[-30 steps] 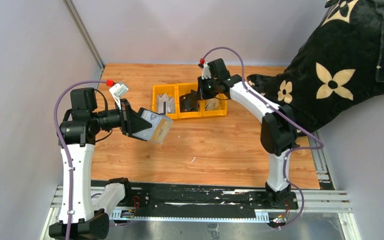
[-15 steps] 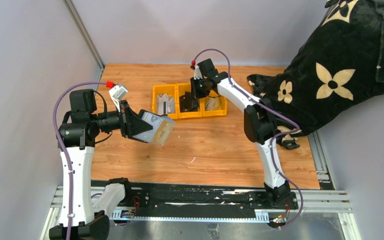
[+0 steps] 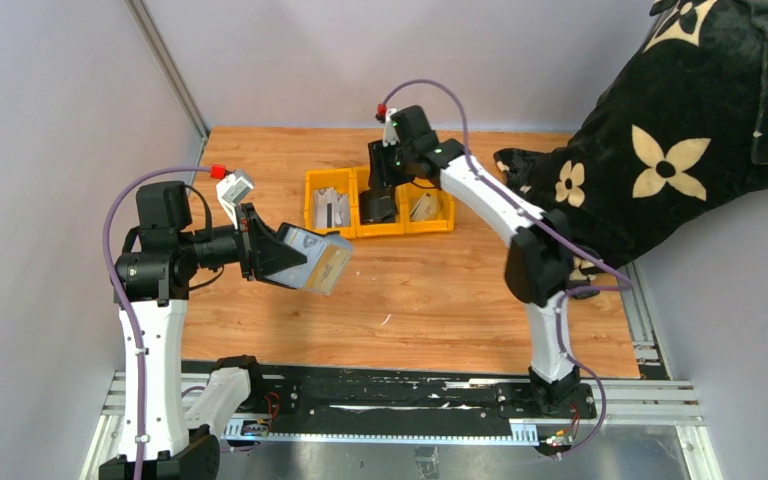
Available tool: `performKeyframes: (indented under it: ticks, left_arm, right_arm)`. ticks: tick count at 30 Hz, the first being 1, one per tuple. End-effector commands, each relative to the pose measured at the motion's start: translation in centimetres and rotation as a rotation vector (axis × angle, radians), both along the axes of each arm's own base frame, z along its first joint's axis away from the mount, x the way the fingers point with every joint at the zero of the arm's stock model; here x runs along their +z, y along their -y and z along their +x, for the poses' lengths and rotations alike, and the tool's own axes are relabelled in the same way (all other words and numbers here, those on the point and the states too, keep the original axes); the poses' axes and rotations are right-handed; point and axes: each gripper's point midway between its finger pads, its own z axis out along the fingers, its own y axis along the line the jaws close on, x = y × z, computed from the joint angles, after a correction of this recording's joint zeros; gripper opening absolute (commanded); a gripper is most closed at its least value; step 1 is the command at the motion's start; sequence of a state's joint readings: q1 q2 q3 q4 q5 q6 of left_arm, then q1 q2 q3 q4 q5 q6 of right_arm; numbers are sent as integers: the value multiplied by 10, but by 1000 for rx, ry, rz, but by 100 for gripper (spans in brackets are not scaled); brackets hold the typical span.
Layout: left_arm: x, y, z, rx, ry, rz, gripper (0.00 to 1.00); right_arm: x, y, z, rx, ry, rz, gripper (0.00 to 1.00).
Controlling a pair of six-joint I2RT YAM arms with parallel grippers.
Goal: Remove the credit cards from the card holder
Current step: Place the credit card in the storage box, then remove the credit card from the card holder.
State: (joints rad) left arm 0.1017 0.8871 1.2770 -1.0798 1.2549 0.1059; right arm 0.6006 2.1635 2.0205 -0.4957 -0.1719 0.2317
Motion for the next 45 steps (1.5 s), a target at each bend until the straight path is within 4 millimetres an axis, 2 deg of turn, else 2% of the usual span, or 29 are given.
performKeyframes:
  ticks: [1, 3, 6, 10, 12, 13, 14, 19, 24, 28, 32, 33, 34, 36, 39, 42, 44, 45]
  left_arm:
    - [8, 4, -8, -49, 41, -34, 0]
    - [7, 4, -9, -54, 39, -37, 0]
    - [4, 6, -13, -70, 39, -47, 0]
    - [0, 8, -18, -101, 30, -72, 0]
    - [-2, 10, -23, -124, 28, -88, 0]
    - [-6, 12, -28, -143, 31, -83, 0]
    - [-7, 14, -31, -152, 33, -80, 0]
    - [-6, 17, -39, -175, 39, -80, 0]
    - [-4, 17, -44, -181, 59, -77, 0]
    - [-2, 19, -49, -201, 76, -86, 0]
    - [0, 19, -51, -207, 85, -86, 0]
    - [0, 19, -51, -206, 88, -84, 3]
    - [0, 19, -50, -204, 89, -83, 16]
    - [0, 19, -50, -201, 86, -81, 51]
    - [-2, 17, -45, -164, 56, -62, 84]
    - [-2, 17, -43, -157, 12, -70, 89]
    - [-4, 17, -42, -153, 6, -69, 87]
    - [-5, 17, -42, -146, 11, -61, 85]
  right_arm:
    - [151, -12, -61, 215, 232, 310, 54]
    - [196, -15, -106, 382, 302, 457, 65]
    - [244, -15, -181, 655, 360, 627, 78]
    - [260, -17, -257, 903, 334, 686, 80]
    - [258, -24, -288, 995, 309, 681, 81]
    - [249, -37, -317, 1080, 264, 639, 81]
    - [247, -42, -325, 1111, 262, 619, 81]
    - [221, -59, -335, 1137, 161, 548, 81]
    - [206, -67, -351, 1187, 82, 538, 70]
    - [203, -69, -355, 1194, 27, 545, 43]
    - [202, -71, -354, 1187, 6, 548, 13]
    - [202, -71, -354, 1184, 3, 548, 9]
    - [203, -71, -353, 1181, 6, 550, 4]
    - [205, -69, -348, 1159, 8, 555, 0]
    - [211, -65, -333, 1079, 26, 578, 0]
    - [220, -58, -316, 962, 71, 605, 0]
    - [231, -53, -313, 900, 123, 667, 0]
    - [245, -52, -313, 871, 176, 735, 0]
